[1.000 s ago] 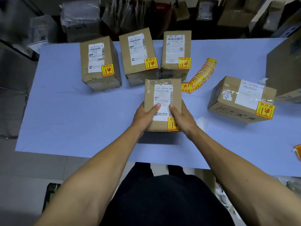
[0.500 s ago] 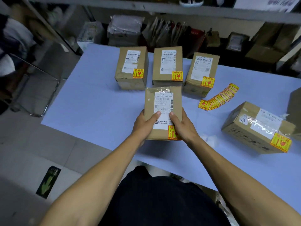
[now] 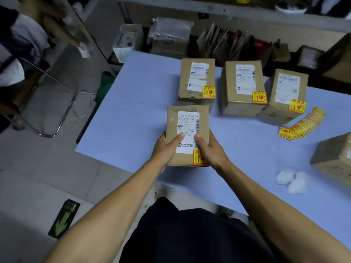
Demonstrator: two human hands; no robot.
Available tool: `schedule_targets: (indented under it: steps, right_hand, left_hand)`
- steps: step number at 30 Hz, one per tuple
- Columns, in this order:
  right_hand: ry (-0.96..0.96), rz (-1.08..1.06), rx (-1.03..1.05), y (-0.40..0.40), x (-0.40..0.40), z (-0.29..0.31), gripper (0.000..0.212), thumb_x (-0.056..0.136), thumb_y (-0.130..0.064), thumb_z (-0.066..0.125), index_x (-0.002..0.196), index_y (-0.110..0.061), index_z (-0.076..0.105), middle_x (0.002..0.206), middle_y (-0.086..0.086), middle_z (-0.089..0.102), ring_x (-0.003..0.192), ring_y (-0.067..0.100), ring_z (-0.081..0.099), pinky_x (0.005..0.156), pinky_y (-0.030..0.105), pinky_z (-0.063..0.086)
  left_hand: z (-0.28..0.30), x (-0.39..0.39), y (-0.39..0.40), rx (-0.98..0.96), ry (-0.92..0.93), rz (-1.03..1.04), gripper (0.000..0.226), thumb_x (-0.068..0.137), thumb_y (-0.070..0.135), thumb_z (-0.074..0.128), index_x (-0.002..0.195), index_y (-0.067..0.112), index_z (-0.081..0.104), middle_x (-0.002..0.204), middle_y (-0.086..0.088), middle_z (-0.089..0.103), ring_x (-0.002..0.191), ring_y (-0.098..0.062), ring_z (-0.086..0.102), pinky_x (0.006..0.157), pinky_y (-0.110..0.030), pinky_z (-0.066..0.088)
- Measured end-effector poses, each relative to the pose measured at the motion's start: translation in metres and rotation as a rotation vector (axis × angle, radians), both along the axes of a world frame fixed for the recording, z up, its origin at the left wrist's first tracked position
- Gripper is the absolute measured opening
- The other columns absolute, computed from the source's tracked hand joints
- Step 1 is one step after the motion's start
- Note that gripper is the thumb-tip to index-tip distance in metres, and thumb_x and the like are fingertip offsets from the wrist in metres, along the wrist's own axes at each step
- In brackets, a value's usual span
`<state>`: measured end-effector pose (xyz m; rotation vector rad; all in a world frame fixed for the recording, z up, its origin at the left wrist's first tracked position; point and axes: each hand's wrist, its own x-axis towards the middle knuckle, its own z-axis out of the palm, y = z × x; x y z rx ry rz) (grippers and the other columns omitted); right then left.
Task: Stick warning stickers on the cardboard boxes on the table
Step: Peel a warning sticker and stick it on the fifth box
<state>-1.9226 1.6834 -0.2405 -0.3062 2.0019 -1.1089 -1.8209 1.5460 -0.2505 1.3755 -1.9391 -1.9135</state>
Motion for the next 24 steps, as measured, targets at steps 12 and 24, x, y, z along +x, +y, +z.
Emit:
schedule_targets:
  steps: [12, 24]
  right_hand:
    - [-0.064, -0.044, -0.007, -0.155, 0.043, -0.012, 0.039, 0.091, -0.067, 0.045, 0.122, -0.044, 0.04, 0.125, -0.007, 0.066, 0.109, 0.019, 0.065, 0.099, 0.047, 0.051]
    - [-0.074, -0.167, -0.044, -0.19, 0.021, -0.044, 0.054, 0.088, -0.066, 0.05, 0.135, -0.039, 0.046, 0.123, -0.01, 0.068, 0.11, 0.014, 0.066, 0.101, 0.044, 0.05]
  left_hand:
    - [-0.013, 0.034, -0.163, 0.066, -0.043, -0.043, 0.049, 0.079, 0.05, 0.07, 0.121, 0.027, 0.064, 0.108, 0.006, 0.075, 0.093, -0.012, 0.073, 0.08, -0.034, 0.06]
    - [-0.041, 0.002, -0.199, 0.017, -0.062, -0.081, 0.063, 0.066, 0.064, 0.068, 0.118, 0.028, 0.065, 0.104, 0.011, 0.075, 0.092, -0.01, 0.072, 0.08, -0.034, 0.06]
